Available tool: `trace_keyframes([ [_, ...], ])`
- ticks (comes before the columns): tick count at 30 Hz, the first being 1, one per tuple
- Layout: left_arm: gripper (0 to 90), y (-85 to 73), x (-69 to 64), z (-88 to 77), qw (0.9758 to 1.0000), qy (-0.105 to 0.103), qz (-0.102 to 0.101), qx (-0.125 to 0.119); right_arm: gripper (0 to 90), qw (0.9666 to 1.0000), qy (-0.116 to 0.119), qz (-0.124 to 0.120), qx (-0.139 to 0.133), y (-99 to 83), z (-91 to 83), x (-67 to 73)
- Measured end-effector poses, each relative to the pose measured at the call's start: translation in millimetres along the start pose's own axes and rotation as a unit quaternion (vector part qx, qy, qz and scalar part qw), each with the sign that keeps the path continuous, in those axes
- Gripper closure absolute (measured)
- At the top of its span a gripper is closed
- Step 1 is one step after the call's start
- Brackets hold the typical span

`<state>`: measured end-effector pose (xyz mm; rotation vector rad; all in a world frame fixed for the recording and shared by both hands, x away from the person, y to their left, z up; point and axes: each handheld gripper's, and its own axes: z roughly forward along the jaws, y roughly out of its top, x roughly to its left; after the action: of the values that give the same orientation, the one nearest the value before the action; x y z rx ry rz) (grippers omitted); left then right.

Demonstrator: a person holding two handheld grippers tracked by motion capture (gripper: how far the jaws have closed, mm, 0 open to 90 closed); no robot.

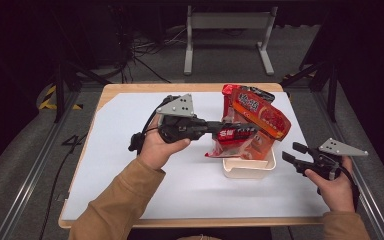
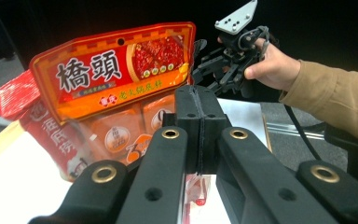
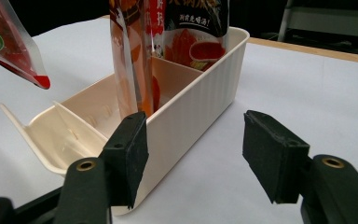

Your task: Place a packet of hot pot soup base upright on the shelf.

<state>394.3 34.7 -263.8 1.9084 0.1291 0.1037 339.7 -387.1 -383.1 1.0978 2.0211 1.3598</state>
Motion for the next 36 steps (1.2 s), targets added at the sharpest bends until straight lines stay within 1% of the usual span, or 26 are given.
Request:
trace_keyframes([
  [3,90.0,1.5,-0.3,7.3,0.9999,-0.004,0.01,-0.003,40.4,1.0,0.001,0.001,-0.001,-0.1,-0.3,-0.9],
  [4,90.0,1.5,-0.3,7.3,0.9999,-0.004,0.01,-0.003,40.4,1.0,0.001,0.001,-0.001,-0.1,-0.3,-0.9],
  [7,90.0,1.8,-0.3,14.5,0.9999,-0.007,0.009,-0.009,40.4,1.0,0.002,0.002,-0.001,0.1,-0.1,-0.6],
  [12,90.0,1.3,0.6,22.2,0.9997,-0.013,0.014,-0.013,40.3,1.0,0.003,-0.001,-0.002,0.4,0.4,-0.5],
  [15,90.0,1.1,0.9,26.8,0.9996,-0.017,0.011,-0.02,40.4,1.0,0.003,-0.002,-0.002,0.4,0.5,-0.5],
  [16,90.0,1.1,0.9,26.8,0.9996,-0.017,0.011,-0.02,40.4,1.0,0.004,0.002,-0.001,0.3,0.4,-0.1],
  [17,90.0,1.0,1.6,29.8,0.9995,-0.022,0.012,-0.022,40.4,1.0,0.004,0.002,0.0,0.2,0.5,-0.1],
  [18,90.0,1.0,1.6,29.8,0.9995,-0.022,0.012,-0.022,40.4,1.0,0.003,0.001,-0.001,0.2,0.5,-0.3],
  [19,90.0,0.6,1.8,32.8,0.9994,-0.023,0.009,-0.026,40.4,1.0,0.004,0.001,-0.001,0.2,0.5,-0.3],
  [21,90.0,0.4,2.1,34.3,0.9993,-0.026,0.01,-0.025,40.4,1.0,0.004,0.001,-0.001,0.2,0.3,-0.3],
  [23,90.0,-0.7,1.7,39.5,0.9993,-0.029,0.009,-0.024,40.4,1.0,0.003,0.0,0.0,0.2,0.0,-0.6],
  [28,90.0,-3.4,0.6,46.3,0.9989,-0.036,0.014,-0.027,40.4,1.0,0.002,0.001,-0.002,-0.4,-1.2,-1.3],
  [30,90.0,-4.9,0.4,49.9,0.9987,-0.039,0.012,-0.03,40.4,1.0,0.002,0.002,-0.001,-0.8,-1.8,-2.0],
  [36,90.0,-8.1,0.4,60.3,0.9989,-0.036,0.017,-0.024,40.4,1.0,0.004,0.0,-0.001,-0.7,-0.7,-1.3],
])
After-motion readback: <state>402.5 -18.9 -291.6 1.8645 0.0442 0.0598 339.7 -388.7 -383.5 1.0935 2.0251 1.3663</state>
